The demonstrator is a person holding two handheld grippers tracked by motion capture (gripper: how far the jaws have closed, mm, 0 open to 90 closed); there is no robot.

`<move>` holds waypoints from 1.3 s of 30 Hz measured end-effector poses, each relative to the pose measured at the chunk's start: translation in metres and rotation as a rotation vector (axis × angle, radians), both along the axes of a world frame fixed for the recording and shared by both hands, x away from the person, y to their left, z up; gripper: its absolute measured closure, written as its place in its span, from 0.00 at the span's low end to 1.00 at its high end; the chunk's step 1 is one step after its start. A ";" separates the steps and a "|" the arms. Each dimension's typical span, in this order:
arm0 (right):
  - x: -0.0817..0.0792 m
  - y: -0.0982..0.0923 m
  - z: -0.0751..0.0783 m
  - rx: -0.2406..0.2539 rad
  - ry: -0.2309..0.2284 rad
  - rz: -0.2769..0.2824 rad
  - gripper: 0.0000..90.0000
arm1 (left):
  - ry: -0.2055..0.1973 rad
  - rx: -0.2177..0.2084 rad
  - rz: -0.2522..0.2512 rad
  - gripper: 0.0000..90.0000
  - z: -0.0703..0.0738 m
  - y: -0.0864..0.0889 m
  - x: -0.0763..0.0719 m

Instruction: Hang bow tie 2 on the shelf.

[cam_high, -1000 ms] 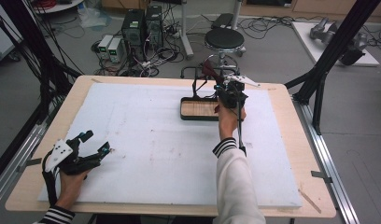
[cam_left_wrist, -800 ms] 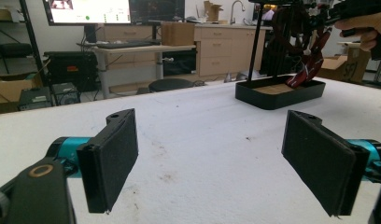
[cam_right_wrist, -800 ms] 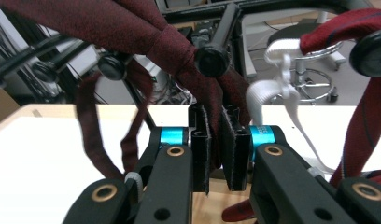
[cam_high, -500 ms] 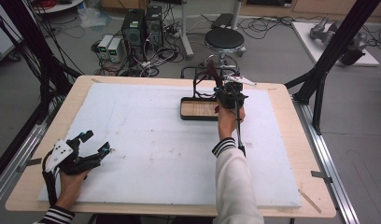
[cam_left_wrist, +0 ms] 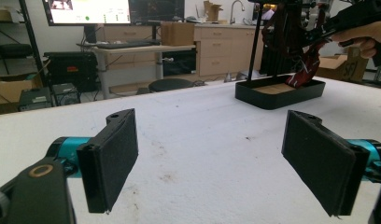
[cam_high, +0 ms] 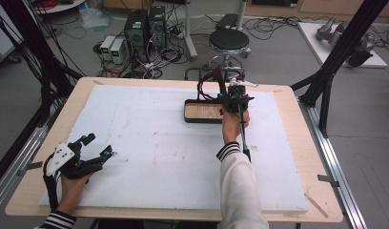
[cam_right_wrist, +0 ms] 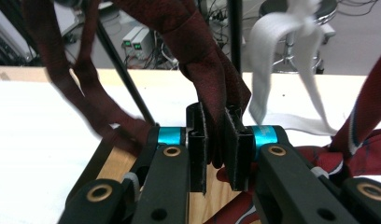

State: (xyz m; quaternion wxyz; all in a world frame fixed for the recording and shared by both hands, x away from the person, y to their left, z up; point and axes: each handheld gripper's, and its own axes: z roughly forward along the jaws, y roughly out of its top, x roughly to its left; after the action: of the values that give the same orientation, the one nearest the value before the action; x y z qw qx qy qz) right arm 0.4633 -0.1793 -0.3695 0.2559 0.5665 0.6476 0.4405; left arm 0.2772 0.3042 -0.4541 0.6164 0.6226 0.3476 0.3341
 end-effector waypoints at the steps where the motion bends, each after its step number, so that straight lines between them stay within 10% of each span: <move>1: 0.000 0.000 0.000 0.000 0.000 0.000 0.91 | -0.001 0.000 0.001 0.21 0.000 0.000 0.000; 11: -0.003 0.005 0.005 -0.099 -0.047 0.059 0.69 | -0.003 0.000 0.002 0.21 0.000 0.000 0.000; 18: -0.008 0.016 0.009 -0.128 -0.070 0.164 0.22 | -0.002 0.001 0.003 0.21 0.000 0.000 0.000; 39: -0.083 0.006 0.038 -0.108 -0.199 0.336 0.12 | -0.010 0.004 0.011 0.21 0.000 -0.001 -0.001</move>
State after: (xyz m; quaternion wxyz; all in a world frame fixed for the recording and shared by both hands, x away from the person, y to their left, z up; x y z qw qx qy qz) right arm 0.3807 -0.1737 -0.3312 0.2716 0.3895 0.7274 0.4954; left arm 0.2763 0.3030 -0.4543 0.6151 0.6202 0.3471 0.3412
